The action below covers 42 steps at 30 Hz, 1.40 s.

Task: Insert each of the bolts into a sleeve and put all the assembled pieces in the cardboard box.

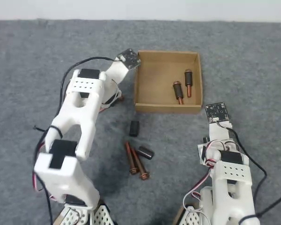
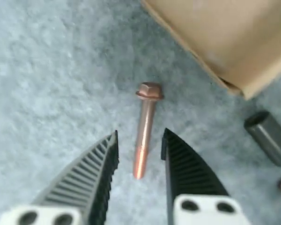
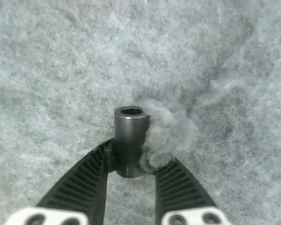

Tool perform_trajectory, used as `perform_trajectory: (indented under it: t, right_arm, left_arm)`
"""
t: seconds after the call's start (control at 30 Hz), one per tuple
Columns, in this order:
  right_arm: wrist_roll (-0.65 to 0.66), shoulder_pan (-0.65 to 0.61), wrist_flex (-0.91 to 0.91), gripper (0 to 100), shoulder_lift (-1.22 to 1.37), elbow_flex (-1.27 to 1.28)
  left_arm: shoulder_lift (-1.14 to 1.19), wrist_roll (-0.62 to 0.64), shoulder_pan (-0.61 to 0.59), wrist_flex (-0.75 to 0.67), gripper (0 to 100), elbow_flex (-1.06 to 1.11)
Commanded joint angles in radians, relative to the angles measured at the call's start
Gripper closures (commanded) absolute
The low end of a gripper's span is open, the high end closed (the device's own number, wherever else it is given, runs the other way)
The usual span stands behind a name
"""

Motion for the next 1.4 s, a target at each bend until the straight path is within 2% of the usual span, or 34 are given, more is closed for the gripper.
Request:
perform_trajectory:
  t: [0.0, 0.3, 0.43, 0.83, 0.97, 1.27, 1.37]
  right_arm:
    - [0.021, 0.001, -0.019, 99.2, -0.035, -0.005]
    - [0.020, 0.001, -0.019, 99.2, -0.035, -0.005]
    - [0.018, 0.002, -0.019, 99.2, -0.035, -0.005]
    - [0.018, 0.002, -0.019, 99.2, -0.036, -0.005]
    - [0.017, 0.004, -0.019, 99.2, -0.038, -0.005]
    - [0.015, 0.005, -0.019, 99.2, -0.038, -0.005]
    - [0.015, 0.005, -0.019, 99.2, -0.038, -0.005]
  left_arm:
    - [0.021, -0.008, 0.002, -0.063, 86, -0.007]
    - [0.080, -0.006, 0.003, -0.186, 86, -0.007]
    - [0.110, -0.005, 0.003, -0.196, 86, -0.019]
    - [0.255, 0.121, 0.005, -0.040, 86, -0.236]
    - [0.338, 0.186, 0.003, 0.057, 89, -0.371]
    - [0.494, 0.189, 0.006, 0.233, 95, -0.625]
    - [0.534, 0.270, 0.015, 0.285, 99, -0.691]
